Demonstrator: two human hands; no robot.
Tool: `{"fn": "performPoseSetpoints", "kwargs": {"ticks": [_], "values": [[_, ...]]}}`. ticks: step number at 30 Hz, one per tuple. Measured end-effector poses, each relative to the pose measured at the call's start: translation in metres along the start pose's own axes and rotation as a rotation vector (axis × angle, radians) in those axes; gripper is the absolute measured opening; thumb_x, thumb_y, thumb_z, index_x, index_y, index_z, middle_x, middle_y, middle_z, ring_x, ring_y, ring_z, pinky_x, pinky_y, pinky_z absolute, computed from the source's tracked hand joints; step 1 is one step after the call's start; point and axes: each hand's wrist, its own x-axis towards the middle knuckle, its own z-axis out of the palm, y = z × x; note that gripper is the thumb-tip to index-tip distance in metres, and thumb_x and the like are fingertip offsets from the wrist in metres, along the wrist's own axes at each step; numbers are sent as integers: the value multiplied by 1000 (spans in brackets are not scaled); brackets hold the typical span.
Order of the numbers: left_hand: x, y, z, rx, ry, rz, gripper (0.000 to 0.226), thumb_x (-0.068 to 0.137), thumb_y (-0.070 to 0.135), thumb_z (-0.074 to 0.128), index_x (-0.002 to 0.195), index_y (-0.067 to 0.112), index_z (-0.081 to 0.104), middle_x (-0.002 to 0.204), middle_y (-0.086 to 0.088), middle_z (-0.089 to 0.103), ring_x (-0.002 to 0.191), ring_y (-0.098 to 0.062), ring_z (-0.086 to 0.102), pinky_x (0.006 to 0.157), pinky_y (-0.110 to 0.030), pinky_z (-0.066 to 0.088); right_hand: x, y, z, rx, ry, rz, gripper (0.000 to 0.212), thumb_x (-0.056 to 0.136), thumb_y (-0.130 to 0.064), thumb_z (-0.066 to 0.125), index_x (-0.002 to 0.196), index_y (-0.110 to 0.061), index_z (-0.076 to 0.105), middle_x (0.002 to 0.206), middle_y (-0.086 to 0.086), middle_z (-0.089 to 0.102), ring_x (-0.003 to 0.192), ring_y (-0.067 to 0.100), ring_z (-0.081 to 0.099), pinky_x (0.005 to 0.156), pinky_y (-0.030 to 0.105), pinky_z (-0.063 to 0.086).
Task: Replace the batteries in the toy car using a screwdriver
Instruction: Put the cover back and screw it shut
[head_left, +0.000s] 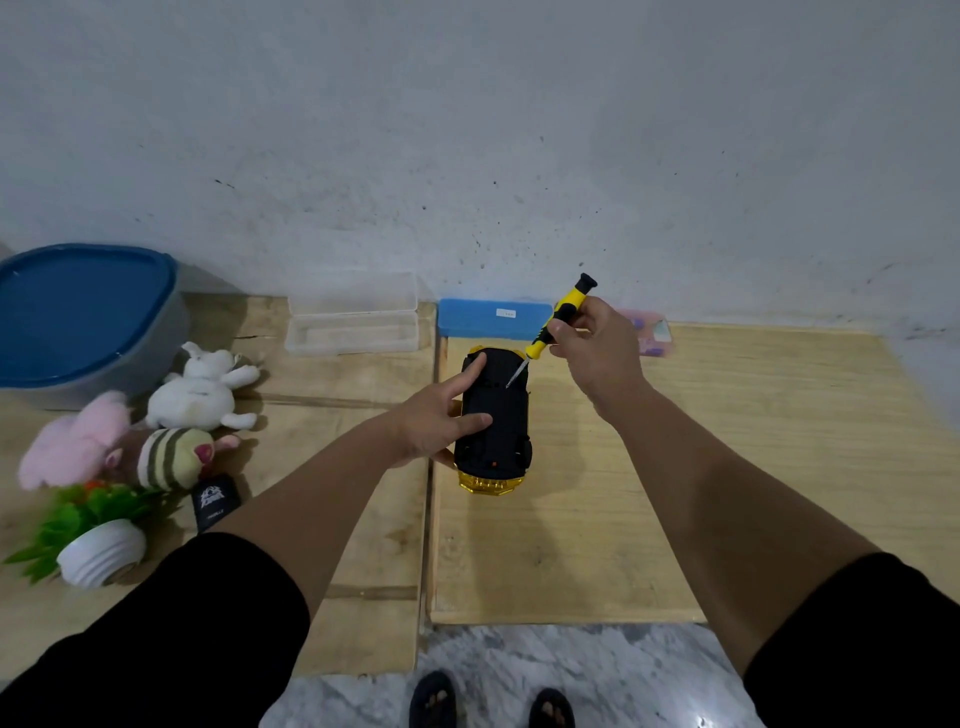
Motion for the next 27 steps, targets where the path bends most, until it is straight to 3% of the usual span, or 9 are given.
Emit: {"fn": "performPoseSetpoints", "kwargs": {"ticks": [6,11,15,17,21,23,24,26,27], "values": [[0,0,1,-30,12,-2,79,92,15,56,145,48,8,139,-8,45,112,-29,58,72,-40,60,-5,-8,2,-43,-140,-150,11,89,-7,59,97,-14,55,103,5,70,98,17,66,92,41,52],[1,1,0,-24,27,2,79,92,14,57,145,48,9,140,-7,45,107,-26,59,72,-40,60,-7,-13,5,-80,-204,-221,30,88,-6,60,117,-13,55,97,-1,68,95,11,64,93,32,51],[0,1,3,9,3,9,80,91,15,59,144,49,10,142,-4,42,107,-25,58,70,-39,60,-7,-14,8,-143,-233,-233,71,88,-11,63,146,-28,26,94,3,61,94,15,60,90,20,46],[0,1,4,24,-14,7,80,91,16,59,144,49,10,144,-4,40,111,-26,56,73,-41,59,-8,-15,7,-150,-230,-251,82,87,-9,64,149,-32,16,85,0,53,86,14,57,78,9,47],[0,2,6,43,-41,12,80,91,16,60,144,50,10,144,-3,38,116,-28,54,77,-45,58,-10,-19,2,-199,-199,-346,94,87,-5,63,148,-40,1,73,-4,47,72,19,58,70,20,54],[0,4,8,50,-50,16,80,91,15,59,144,50,10,142,-1,39,115,-27,54,78,-45,58,-12,-21,2,-254,-204,-405,93,86,-5,62,148,-40,2,83,-6,53,69,20,56,73,30,56],[0,5,9,53,-54,16,80,91,15,59,144,50,10,141,0,40,114,-26,54,77,-45,58,-12,-22,3,-283,-205,-434,91,86,-4,63,148,-39,6,98,-3,57,71,19,56,76,34,56],[1,6,10,46,-49,13,80,91,16,59,144,49,10,140,-1,41,112,-25,55,76,-44,58,-11,-22,4,-326,-180,-481,84,85,-4,63,147,-35,16,135,2,49,91,17,58,89,35,53],[1,6,9,37,-38,14,80,91,17,60,144,49,10,139,-2,42,110,-25,56,76,-44,59,-10,-22,4,-338,-157,-494,80,85,-5,63,146,-33,20,143,0,43,107,17,55,95,32,48]]}}
